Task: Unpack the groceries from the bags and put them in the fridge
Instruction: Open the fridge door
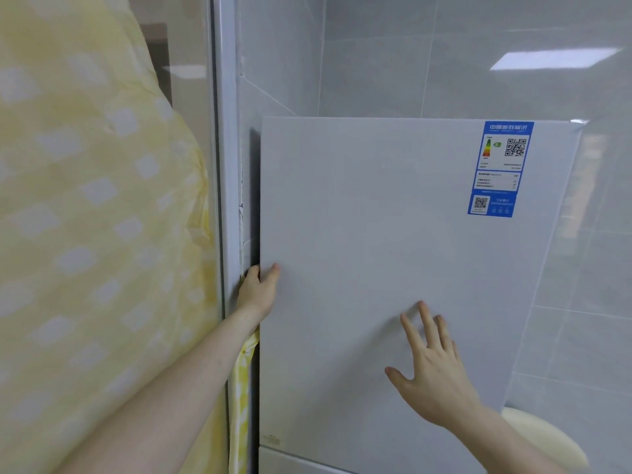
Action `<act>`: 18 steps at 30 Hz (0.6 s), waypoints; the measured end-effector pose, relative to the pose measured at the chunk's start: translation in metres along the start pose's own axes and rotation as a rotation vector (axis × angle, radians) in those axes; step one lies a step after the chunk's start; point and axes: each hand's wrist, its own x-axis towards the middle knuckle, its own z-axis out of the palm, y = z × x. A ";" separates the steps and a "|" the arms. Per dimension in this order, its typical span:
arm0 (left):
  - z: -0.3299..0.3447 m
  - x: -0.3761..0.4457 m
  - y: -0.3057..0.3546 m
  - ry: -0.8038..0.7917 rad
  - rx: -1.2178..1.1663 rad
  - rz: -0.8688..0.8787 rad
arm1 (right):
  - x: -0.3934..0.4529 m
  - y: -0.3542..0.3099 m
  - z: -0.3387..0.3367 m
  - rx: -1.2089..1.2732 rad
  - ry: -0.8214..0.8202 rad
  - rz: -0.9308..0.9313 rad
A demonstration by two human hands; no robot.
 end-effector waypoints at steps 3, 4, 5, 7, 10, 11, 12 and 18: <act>-0.001 0.004 -0.002 -0.001 0.029 0.001 | -0.002 -0.002 -0.003 0.047 -0.008 -0.003; -0.001 0.002 -0.002 0.012 0.029 0.001 | -0.003 -0.003 -0.004 0.068 -0.008 -0.006; -0.001 0.000 -0.001 0.022 0.028 0.003 | -0.004 -0.003 -0.005 0.091 -0.006 -0.010; 0.000 -0.007 -0.001 0.076 0.028 0.008 | -0.008 -0.004 -0.008 0.127 0.008 -0.028; -0.002 -0.030 -0.001 0.136 0.009 0.020 | -0.015 -0.004 -0.015 0.157 0.014 -0.066; -0.004 -0.036 -0.002 0.156 0.007 0.039 | -0.018 -0.004 -0.017 0.166 0.012 -0.078; -0.006 -0.044 -0.003 0.175 0.009 0.053 | -0.021 -0.005 -0.019 0.176 0.009 -0.089; -0.020 -0.095 -0.008 0.241 -0.009 0.084 | -0.053 -0.005 -0.035 0.187 -0.059 -0.165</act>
